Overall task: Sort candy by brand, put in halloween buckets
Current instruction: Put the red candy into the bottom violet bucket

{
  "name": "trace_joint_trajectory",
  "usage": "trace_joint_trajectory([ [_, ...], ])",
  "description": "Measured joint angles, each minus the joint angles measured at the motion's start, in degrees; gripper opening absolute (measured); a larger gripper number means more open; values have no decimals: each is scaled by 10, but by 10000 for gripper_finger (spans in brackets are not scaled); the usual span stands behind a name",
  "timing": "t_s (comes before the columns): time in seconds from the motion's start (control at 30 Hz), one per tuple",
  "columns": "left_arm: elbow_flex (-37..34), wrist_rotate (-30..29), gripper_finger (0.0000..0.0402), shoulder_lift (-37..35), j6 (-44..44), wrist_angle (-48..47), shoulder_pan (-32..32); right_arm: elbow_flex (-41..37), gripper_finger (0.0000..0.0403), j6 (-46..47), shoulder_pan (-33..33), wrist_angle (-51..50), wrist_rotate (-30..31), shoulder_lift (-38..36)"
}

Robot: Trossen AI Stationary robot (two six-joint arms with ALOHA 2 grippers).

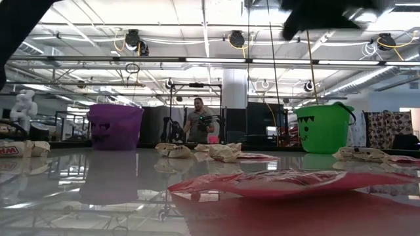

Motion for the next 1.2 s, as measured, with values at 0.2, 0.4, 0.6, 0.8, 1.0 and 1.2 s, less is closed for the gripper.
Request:
trace_joint_trajectory([
  [0.2,0,12,166,-7,-13,-135,28,0,155,-5,0,-8,12,0],
  [0.4,-15,87,166,-5,-2,-268,1,0,155,-13,0,-8,12,0],
  [0.6,-57,87,166,0,70,-244,-60,0,155,-15,0,-29,13,0],
  [0.8,-103,46,166,11,7,-123,-107,0,155,-16,-3,-55,21,0],
  [1.0,-123,-52,166,15,-34,-101,-128,0,155,-40,-10,-58,29,0],
  [1.2,-123,-60,166,15,-36,-100,-133,0,155,-58,-20,-58,28,0],
])
